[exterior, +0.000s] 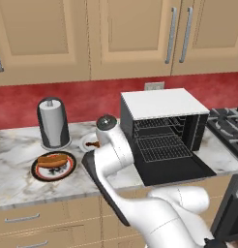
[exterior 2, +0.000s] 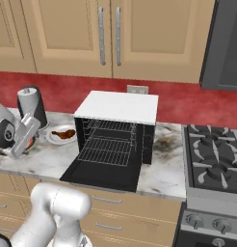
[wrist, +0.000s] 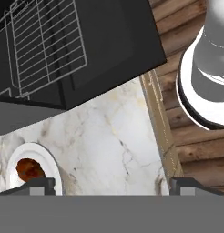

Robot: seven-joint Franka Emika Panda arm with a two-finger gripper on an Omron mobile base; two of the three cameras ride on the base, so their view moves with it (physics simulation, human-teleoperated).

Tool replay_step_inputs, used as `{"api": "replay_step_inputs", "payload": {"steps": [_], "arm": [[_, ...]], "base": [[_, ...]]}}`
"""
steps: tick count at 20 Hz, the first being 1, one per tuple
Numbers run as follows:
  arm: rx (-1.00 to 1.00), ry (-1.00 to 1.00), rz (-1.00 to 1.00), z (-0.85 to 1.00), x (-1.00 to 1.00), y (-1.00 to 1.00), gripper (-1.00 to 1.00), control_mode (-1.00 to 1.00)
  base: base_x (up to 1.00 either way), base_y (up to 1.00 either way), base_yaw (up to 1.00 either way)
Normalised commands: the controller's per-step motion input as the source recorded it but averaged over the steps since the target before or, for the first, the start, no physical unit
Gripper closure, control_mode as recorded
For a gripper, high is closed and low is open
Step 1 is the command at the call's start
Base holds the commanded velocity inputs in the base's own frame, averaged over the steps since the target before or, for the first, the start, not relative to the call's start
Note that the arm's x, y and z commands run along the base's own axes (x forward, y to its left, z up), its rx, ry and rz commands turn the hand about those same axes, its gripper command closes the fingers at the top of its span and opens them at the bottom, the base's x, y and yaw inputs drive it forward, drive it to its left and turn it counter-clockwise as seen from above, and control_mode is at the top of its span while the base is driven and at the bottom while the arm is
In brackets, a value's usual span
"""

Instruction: Open the toaster oven door. Place the hotdog bun on the bottom rack in the toaster oven and place the chicken drumstick on the top rack.

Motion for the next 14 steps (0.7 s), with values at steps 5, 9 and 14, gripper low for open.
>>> {"api": "replay_step_inputs", "payload": {"steps": [5,9,14], "arm": [[0.00,0.20,0.08,-0.10,0.54,0.90,-1.00,-1.00],[0.00,0.08,0.00,-0.26,0.74,0.92,-1.00,-1.00],[-0.04,0.07,0.00,0.00,0.39,0.97,-1.00,-1.00]], "base": [[0.00,0.00,0.00],[0.00,0.00,0.00],[0.00,0.00,0.00]]}}
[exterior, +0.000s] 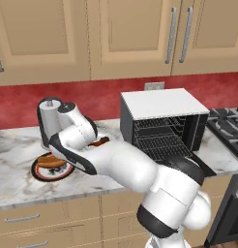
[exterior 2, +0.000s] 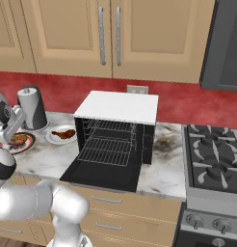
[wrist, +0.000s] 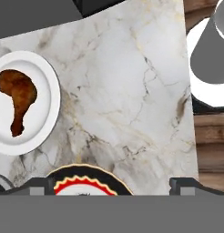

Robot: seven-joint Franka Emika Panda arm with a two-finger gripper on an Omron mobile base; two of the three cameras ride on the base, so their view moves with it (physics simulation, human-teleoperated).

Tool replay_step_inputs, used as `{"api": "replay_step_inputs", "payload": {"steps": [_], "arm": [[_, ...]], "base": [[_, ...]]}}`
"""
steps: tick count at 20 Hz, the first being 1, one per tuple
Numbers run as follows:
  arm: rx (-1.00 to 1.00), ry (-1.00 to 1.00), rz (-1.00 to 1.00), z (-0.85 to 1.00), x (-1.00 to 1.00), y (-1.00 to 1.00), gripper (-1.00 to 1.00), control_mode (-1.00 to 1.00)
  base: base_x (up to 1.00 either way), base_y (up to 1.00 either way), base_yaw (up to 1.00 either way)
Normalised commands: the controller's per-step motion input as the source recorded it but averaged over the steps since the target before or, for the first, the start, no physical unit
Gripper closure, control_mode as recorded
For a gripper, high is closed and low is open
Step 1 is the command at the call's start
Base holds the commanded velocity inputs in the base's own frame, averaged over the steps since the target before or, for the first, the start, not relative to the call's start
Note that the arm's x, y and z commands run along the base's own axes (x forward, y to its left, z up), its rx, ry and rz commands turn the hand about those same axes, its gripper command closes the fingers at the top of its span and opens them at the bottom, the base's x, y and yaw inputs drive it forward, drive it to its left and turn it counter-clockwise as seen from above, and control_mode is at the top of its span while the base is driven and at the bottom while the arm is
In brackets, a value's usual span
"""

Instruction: Open the toaster oven door. Place the hotdog bun on the bottom rack in the toaster oven and place the chicken drumstick on the top rack.

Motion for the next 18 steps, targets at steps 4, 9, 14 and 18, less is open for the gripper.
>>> {"api": "replay_step_inputs", "payload": {"steps": [4,9,14,18], "arm": [[-0.02,0.11,0.00,-0.23,0.03,0.69,-1.00,-1.00],[-0.02,0.00,0.00,-0.48,0.00,0.24,-1.00,-1.00],[-0.05,-0.01,0.00,-0.25,0.00,0.17,-1.00,-1.00],[-0.06,0.00,0.00,-0.53,0.09,0.31,-1.00,-1.00]], "base": [[0.00,0.00,0.00],[0.00,0.00,0.00],[0.00,0.00,0.00],[0.00,0.00,0.00]]}}
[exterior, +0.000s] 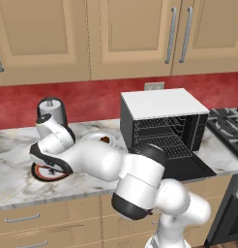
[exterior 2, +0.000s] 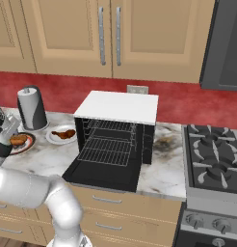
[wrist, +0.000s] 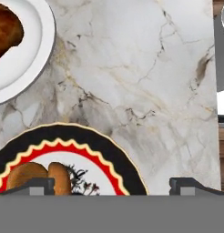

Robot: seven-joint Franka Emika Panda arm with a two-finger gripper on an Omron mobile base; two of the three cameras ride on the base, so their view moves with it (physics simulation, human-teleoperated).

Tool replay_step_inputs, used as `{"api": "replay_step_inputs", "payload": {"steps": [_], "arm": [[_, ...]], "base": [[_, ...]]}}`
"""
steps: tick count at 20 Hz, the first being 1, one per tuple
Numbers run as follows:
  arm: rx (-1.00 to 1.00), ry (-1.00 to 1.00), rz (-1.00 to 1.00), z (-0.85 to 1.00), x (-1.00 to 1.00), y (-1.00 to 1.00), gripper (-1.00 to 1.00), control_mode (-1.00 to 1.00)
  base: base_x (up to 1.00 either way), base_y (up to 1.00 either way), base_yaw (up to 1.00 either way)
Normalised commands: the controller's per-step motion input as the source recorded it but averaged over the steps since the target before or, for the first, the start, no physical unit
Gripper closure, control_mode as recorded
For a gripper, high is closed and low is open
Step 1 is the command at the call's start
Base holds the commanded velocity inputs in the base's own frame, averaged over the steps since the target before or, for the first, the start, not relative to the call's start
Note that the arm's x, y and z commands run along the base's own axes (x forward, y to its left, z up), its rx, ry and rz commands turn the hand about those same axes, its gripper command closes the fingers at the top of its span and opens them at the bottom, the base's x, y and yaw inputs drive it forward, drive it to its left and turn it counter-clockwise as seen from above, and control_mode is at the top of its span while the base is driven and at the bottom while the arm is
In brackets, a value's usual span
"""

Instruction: Open the toaster oven door. Place the hotdog bun on the bottom rack in the toaster oven and place the chicken drumstick on the top rack.

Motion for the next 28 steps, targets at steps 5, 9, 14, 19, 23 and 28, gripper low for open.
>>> {"api": "replay_step_inputs", "payload": {"steps": [5,9,14,19,23,28], "arm": [[-0.04,0.00,0.00,-0.32,0.32,0.19,-1.00,-1.00],[-0.03,0.00,0.00,-0.02,0.58,0.11,-1.00,-1.00],[-0.05,0.00,0.01,-0.39,0.34,0.33,-1.00,-1.00],[-0.05,0.00,0.04,-0.36,0.03,0.32,-1.00,-1.00],[-0.03,-0.02,0.02,-0.10,0.01,0.13,-1.00,-1.00],[0.00,0.00,0.00,0.00,0.16,0.01,1.00,-1.00]], "base": [[0.00,0.00,0.00],[0.00,0.00,0.00],[0.00,0.00,0.00],[0.00,0.00,0.00],[0.00,0.00,0.00],[0.00,0.00,0.00]]}}
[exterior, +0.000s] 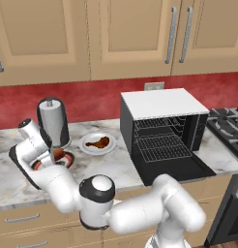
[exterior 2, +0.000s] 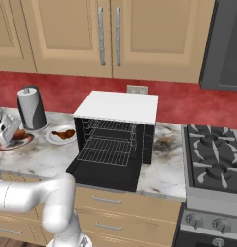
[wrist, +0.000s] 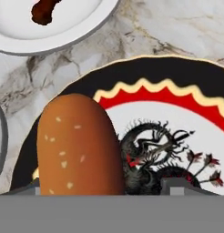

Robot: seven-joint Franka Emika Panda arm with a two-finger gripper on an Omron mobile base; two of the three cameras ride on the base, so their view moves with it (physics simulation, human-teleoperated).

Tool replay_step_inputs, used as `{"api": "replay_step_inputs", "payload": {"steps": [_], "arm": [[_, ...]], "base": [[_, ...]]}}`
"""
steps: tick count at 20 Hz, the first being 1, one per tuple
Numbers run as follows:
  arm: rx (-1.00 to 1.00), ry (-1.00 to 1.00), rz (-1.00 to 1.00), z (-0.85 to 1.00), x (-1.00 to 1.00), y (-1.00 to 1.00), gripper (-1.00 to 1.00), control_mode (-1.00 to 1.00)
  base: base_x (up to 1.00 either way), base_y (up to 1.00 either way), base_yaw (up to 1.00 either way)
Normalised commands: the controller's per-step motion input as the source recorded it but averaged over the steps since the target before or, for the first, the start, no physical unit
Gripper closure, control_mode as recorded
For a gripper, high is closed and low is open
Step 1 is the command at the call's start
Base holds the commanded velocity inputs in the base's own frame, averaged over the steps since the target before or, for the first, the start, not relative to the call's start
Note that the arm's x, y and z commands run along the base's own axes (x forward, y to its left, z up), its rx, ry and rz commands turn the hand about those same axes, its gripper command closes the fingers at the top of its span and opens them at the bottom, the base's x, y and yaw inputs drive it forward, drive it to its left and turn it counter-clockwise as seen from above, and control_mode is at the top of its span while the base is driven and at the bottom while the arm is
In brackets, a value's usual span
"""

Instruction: Open the toaster oven door. Place the hotdog bun on the bottom rack in the toaster oven and place the chicken drumstick on the top rack.

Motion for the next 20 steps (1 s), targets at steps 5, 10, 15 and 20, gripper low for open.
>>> {"api": "replay_step_inputs", "payload": {"steps": [5,10,15,20], "arm": [[0.00,0.00,0.00,0.15,0.13,0.00,1.00,-1.00],[0.00,-0.03,0.00,0.47,-0.22,-0.18,1.00,-1.00],[0.03,-0.09,0.03,0.33,-0.66,-0.76,1.00,-1.00],[0.00,-0.17,0.07,0.02,-0.87,-1.00,1.00,-1.00]], "base": [[0.00,0.00,0.00],[0.00,0.00,0.00],[0.00,0.00,0.00],[0.00,0.00,0.00]]}}
